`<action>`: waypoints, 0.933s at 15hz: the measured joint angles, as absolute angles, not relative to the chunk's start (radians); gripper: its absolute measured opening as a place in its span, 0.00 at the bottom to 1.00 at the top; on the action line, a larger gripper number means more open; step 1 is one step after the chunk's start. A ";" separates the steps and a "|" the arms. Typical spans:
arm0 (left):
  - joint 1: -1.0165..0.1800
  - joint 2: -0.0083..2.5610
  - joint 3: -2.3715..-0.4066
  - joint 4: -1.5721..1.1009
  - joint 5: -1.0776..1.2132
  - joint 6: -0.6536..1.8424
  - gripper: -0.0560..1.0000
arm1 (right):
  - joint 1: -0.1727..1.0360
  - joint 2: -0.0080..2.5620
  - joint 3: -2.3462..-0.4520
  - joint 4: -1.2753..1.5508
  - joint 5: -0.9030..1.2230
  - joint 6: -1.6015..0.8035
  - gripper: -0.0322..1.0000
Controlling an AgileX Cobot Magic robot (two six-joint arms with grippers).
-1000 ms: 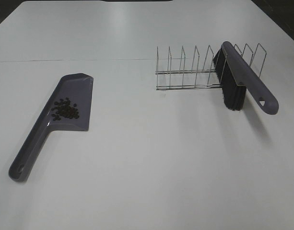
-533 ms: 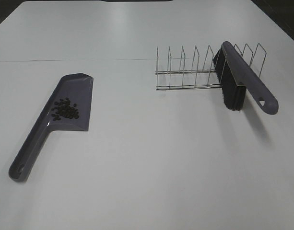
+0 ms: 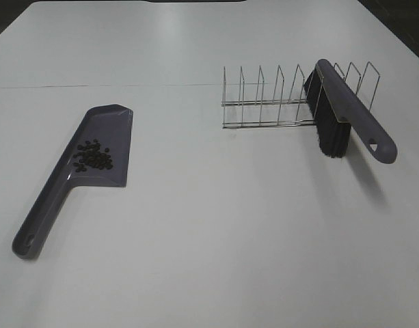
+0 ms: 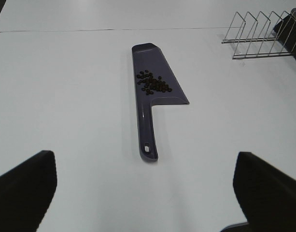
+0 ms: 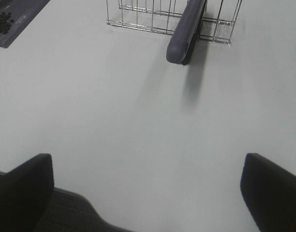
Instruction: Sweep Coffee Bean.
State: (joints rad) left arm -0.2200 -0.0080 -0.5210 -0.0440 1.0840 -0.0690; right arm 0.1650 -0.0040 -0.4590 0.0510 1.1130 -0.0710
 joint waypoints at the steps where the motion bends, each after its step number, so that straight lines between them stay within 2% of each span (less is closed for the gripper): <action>1: -0.220 -0.008 -0.521 -0.044 1.084 -0.069 0.91 | 0.165 -0.004 -0.459 0.051 1.113 -0.071 0.94; 3: -0.195 -0.008 -0.521 -0.044 1.084 -0.069 0.91 | 0.165 -0.004 -0.459 0.051 1.113 -0.071 0.94; 7: 0.009 -0.008 -0.521 -0.044 1.084 -0.069 0.91 | 0.164 -0.004 -0.459 0.051 1.113 -0.071 0.94; 11: 0.026 -0.008 -0.521 -0.044 1.083 -0.069 0.91 | 0.010 -0.004 -0.459 0.052 1.113 -0.070 0.94; 14: 0.026 -0.008 -0.521 -0.044 1.083 -0.069 0.91 | -0.009 -0.004 -0.459 0.056 1.113 -0.070 0.94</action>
